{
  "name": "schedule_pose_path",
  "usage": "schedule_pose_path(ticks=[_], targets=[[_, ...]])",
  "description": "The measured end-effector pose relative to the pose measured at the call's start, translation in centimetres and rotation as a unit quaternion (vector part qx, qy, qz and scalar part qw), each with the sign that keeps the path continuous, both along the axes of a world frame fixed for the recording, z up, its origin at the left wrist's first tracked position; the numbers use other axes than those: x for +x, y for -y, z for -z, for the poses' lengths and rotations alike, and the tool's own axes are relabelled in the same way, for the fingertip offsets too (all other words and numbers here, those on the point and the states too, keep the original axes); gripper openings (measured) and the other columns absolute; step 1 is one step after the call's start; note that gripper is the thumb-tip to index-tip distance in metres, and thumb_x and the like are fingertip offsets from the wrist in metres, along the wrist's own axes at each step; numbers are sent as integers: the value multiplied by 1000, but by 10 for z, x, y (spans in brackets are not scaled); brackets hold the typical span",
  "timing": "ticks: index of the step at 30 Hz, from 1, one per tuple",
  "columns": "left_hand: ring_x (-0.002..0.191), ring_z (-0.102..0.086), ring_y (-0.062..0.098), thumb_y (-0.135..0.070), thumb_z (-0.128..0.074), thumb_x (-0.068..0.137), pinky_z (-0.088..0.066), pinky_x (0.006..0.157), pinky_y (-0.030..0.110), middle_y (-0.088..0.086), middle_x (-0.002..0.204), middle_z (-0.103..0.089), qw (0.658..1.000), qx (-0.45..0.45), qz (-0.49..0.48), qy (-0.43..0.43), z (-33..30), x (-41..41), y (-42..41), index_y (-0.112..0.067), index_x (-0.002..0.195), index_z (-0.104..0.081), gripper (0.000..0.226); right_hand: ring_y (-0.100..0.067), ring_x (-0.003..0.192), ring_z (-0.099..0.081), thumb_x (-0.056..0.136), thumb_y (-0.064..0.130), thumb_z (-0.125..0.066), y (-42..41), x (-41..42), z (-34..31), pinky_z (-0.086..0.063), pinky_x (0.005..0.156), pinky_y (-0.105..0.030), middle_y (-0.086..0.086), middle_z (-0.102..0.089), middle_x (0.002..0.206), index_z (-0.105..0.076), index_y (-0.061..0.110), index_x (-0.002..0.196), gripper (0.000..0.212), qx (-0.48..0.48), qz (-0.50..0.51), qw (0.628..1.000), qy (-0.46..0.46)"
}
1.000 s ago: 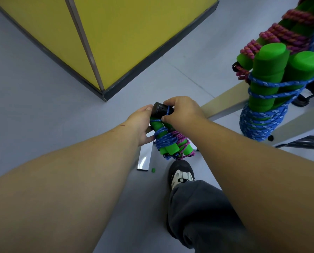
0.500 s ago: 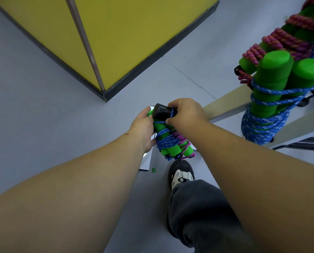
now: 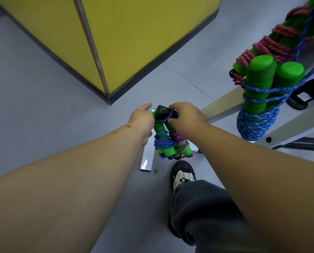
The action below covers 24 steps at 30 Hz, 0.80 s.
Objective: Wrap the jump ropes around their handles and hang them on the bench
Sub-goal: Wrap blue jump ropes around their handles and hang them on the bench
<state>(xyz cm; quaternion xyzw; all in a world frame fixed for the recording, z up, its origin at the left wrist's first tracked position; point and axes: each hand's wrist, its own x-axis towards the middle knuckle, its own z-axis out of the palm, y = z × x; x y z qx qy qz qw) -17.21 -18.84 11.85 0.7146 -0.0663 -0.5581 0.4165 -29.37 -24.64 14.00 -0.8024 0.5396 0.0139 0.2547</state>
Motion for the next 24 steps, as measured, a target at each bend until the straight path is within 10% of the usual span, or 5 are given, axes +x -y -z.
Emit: schedule_pose_path(ticks=[7, 24], targets=[[90, -56, 26, 7, -27, 99, -52, 104, 46, 8, 124, -49, 999, -20, 26, 41, -12, 2, -6, -32, 150, -51, 69, -35, 112, -58, 85, 3, -57, -5, -4, -9, -52, 92, -49, -12, -61, 126, -60, 13, 128, 44, -9, -36, 999, -32], [144, -46, 34, 11, -27, 98, -46, 114, 45, 13, 160, -44, 990, -32, 75, 118, 7, 27, -20, -28, 155, -46, 72, -35, 122, -55, 85, 4, -56, -7, -9, -6, -52, 95, -46, -13, -51, 142, -36, 23, 152, 72, 11, -25, 1000, -10]])
